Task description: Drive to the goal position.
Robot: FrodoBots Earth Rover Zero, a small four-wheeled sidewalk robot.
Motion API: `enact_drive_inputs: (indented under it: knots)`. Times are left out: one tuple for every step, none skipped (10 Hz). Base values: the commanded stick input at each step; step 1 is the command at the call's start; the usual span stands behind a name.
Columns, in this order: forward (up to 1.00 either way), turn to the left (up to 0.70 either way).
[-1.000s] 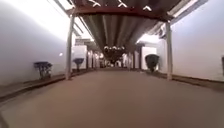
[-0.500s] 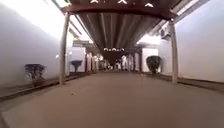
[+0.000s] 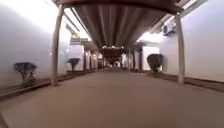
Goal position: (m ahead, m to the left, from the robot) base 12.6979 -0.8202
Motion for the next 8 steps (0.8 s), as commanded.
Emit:
enact_drive_inputs:
  knots:
    - [0.85, 0.00]
    - [0.85, 0.00]
    - [0.85, 0.00]
    - [0.85, 0.00]
    - [0.85, 0.00]
    - [0.85, 0.00]
    - [0.85, 0.00]
    - [0.85, 0.00]
